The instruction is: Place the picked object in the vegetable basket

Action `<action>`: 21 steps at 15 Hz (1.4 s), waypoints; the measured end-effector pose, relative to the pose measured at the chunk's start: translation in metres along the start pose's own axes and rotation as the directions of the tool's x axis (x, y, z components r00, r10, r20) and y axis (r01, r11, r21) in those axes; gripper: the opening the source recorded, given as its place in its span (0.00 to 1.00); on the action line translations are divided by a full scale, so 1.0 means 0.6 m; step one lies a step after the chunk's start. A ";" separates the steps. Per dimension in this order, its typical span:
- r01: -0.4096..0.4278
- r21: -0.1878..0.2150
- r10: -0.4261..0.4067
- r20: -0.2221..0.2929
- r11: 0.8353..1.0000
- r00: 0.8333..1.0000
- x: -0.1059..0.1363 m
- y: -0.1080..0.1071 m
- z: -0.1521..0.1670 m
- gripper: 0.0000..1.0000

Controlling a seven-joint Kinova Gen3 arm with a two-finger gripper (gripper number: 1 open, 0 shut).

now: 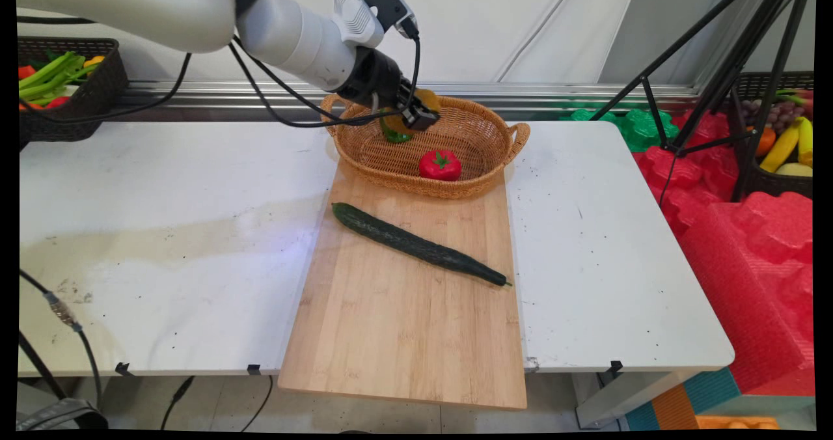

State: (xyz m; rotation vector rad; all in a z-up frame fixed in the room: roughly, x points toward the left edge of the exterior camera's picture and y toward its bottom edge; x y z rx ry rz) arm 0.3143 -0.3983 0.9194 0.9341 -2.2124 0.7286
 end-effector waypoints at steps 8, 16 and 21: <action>0.058 0.023 -0.061 0.153 0.998 0.986 -0.054 -0.079 0.130 0.00; 0.080 0.002 -0.078 0.232 0.997 0.970 -0.093 -0.098 0.184 0.00; 0.081 -0.004 -0.077 0.251 0.997 0.965 -0.107 -0.091 0.181 1.00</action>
